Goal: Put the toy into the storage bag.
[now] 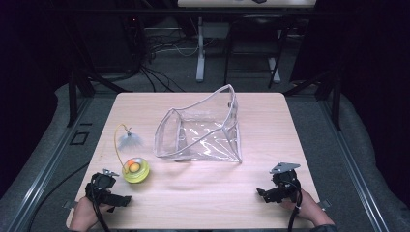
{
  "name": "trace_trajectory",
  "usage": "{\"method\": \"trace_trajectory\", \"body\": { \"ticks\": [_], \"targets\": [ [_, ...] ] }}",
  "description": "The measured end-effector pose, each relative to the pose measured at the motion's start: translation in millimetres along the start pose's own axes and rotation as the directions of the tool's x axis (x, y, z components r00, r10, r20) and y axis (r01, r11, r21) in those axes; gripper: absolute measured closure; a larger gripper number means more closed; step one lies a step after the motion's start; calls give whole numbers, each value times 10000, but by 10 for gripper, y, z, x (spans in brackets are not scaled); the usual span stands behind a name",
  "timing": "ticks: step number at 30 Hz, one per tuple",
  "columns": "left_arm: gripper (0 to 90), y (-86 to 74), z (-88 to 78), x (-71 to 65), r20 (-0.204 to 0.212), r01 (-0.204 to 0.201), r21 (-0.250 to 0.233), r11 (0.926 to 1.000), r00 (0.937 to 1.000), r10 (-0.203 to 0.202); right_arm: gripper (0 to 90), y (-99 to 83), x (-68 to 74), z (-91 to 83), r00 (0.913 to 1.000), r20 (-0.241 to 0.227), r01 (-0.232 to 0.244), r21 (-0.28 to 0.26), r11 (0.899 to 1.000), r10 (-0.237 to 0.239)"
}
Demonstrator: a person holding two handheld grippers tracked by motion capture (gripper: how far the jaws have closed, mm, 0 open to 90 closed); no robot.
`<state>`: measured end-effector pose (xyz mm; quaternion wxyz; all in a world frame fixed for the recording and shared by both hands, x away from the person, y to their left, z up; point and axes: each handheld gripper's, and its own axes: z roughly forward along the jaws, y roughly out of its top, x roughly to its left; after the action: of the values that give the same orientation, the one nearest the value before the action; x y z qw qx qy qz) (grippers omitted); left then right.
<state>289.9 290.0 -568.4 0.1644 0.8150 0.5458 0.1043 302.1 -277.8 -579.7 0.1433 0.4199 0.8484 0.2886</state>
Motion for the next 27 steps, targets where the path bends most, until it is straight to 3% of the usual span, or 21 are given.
{"method": "trace_trajectory", "body": {
  "ticks": [9,13,17,23,27],
  "targets": [
    [0,-8,2,1,-6,29,-107,9999,10000,-29,0,0,1,1,10000,-9,14,-5,10000,-14],
    [2,1,-9,12,-124,79,77,9999,9999,-78,0,3,-1,0,10000,-50,56,36,10000,-56],
    [3,8,-53,29,-149,240,-145,9996,9996,-242,0,2,4,1,10000,-66,39,-1,10000,-39],
    [6,22,-108,-13,-116,95,-88,9999,9999,-96,0,2,5,3,10000,-87,47,-15,10000,-47],
    [13,18,-187,-72,-32,-23,-299,9996,10000,22,0,2,5,3,10000,-87,43,-20,10000,-43]
  ]
}}
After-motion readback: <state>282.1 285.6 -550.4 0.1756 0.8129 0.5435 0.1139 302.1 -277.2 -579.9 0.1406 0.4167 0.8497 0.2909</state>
